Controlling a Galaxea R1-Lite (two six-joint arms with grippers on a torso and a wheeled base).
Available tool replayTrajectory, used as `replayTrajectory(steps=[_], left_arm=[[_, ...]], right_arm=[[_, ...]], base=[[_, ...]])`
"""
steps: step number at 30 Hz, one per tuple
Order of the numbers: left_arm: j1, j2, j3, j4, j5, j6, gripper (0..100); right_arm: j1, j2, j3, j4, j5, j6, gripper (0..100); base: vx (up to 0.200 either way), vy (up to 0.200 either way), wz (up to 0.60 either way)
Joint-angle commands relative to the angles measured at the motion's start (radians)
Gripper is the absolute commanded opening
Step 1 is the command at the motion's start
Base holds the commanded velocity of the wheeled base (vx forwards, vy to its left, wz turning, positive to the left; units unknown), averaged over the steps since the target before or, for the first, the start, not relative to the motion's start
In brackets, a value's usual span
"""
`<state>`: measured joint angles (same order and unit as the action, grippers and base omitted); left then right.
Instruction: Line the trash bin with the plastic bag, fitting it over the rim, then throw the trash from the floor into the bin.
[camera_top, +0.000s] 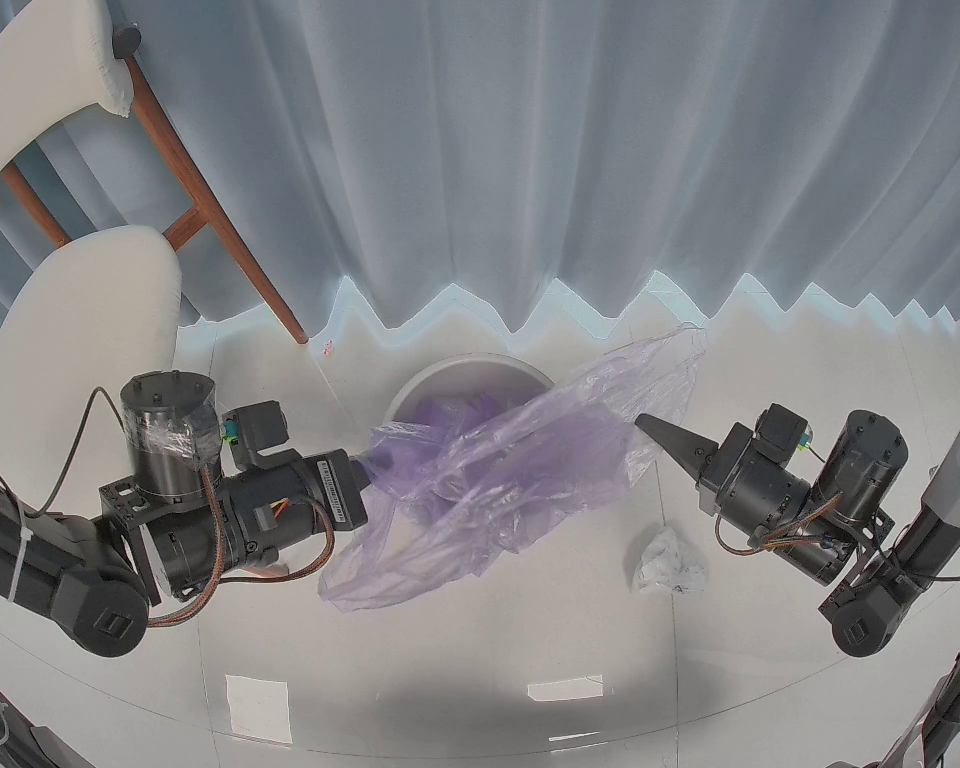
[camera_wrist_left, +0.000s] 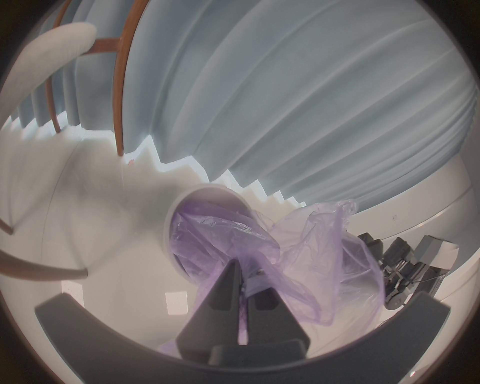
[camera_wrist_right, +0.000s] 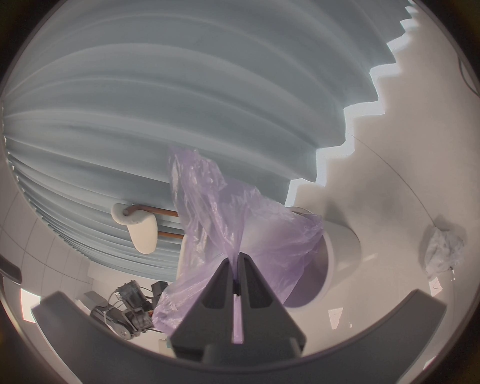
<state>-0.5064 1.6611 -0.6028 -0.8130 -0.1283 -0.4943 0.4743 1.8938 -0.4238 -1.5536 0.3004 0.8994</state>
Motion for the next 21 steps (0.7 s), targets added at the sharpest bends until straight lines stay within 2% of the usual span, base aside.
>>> replayTrajectory(steps=[1, 4, 11, 21], left_arm=[[-0.004, -0.044, -0.006, 0.067, -0.017, -0.044, 0], [0.008, -0.007, -0.015, 0.118, -0.025, -0.046, 0], [0.048, 0.126, -0.045, 0.095, -0.037, -0.05, 0], [0.06, 0.186, -0.092, 0.055, -0.05, -0.152, 0]], right_arm=[[-0.016, 0.102, 0.002, -0.017, -0.001, -0.019, 0], [-0.016, 0.153, -0.018, -0.017, -0.009, -0.05, 0], [-0.02, 0.229, -0.096, -0.017, -0.078, -0.054, 0], [-0.074, 0.243, -0.162, -0.017, -0.093, -0.045, 0]], base=[[0.0, 0.0, 0.0], [0.0, 0.0, 0.0], [0.0, 0.0, 0.0], [0.0, 0.0, 0.0]])
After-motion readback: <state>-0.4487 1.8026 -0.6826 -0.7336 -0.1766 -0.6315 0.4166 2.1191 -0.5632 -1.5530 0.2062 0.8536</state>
